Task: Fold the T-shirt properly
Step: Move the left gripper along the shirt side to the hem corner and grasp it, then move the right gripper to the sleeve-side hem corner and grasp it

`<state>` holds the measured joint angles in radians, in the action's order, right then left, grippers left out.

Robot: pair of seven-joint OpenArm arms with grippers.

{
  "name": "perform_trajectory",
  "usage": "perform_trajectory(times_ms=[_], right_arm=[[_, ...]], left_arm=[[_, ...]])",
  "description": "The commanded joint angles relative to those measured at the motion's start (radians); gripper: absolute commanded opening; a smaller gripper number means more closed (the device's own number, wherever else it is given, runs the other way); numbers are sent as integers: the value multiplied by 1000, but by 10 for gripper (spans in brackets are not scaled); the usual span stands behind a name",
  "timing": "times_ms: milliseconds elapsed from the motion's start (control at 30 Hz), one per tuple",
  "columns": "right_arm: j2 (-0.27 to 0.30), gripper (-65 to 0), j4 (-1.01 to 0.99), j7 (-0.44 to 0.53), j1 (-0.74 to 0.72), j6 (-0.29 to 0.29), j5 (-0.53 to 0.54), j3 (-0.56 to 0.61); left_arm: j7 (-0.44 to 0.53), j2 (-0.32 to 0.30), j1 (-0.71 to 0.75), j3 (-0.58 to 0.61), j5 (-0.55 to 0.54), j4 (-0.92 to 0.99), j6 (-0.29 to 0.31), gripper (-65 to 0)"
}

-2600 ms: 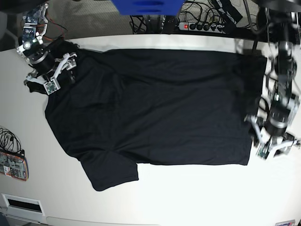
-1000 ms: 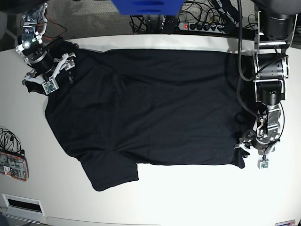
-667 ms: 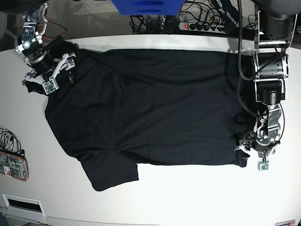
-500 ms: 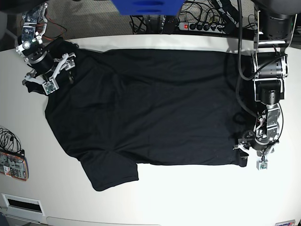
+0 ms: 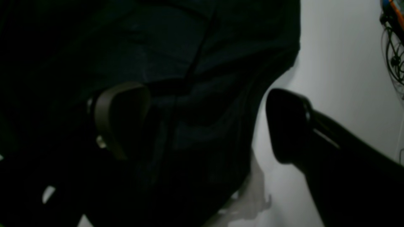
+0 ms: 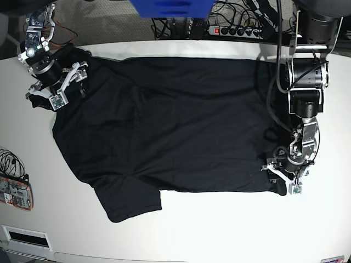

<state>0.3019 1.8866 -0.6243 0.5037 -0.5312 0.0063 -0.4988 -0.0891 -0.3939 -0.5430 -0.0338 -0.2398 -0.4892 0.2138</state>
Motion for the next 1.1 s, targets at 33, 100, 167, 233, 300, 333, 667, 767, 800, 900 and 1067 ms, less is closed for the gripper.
perform_trajectory(times_ms=[33, 100, 167, 233, 300, 333, 667, 767, 800, 900, 1067], right_arm=[[15, -82, 15, 22, -1, 3, 11, -7], [15, -82, 15, 22, -1, 3, 11, -7], [15, -82, 15, 24, -1, 3, 11, -7], [15, -82, 15, 24, -1, 3, 11, -7], [15, -82, 15, 24, -1, 3, 11, -5], [15, -82, 15, 24, -1, 3, 11, -5], [15, -82, 29, -197, -231, 1, 76, -10], [15, -82, 12, -292, -400, 1, 102, -5], [13, -82, -5, -317, -466, 1, 102, 1], [13, -82, -101, -355, -636, 1, 102, 78], [15, -82, -285, -363, -782, 1, 102, 217]], left_arm=[[-18, -6, -16, 1, -2, -7, 3, -266], [-19, -6, -16, 1, 3, -7, 3, -282], [-19, -4, -16, 1, 6, -7, 3, -355], [-19, -4, -16, 1, 6, -7, 3, -493], [-19, -3, -16, 1, 6, -7, 3, -650], [-18, -3, -16, -2, 1, -7, -3, -650], [-18, -1, 33, 1, 6, -53, -4, -650], [-18, -6, 65, -1, 6, -111, -4, -650], [-18, -6, 79, -4, 6, -136, -4, -650], [-19, -7, 108, -5, 6, -187, -4, -650], [-19, -7, 119, -5, 6, -194, -4, -650]])
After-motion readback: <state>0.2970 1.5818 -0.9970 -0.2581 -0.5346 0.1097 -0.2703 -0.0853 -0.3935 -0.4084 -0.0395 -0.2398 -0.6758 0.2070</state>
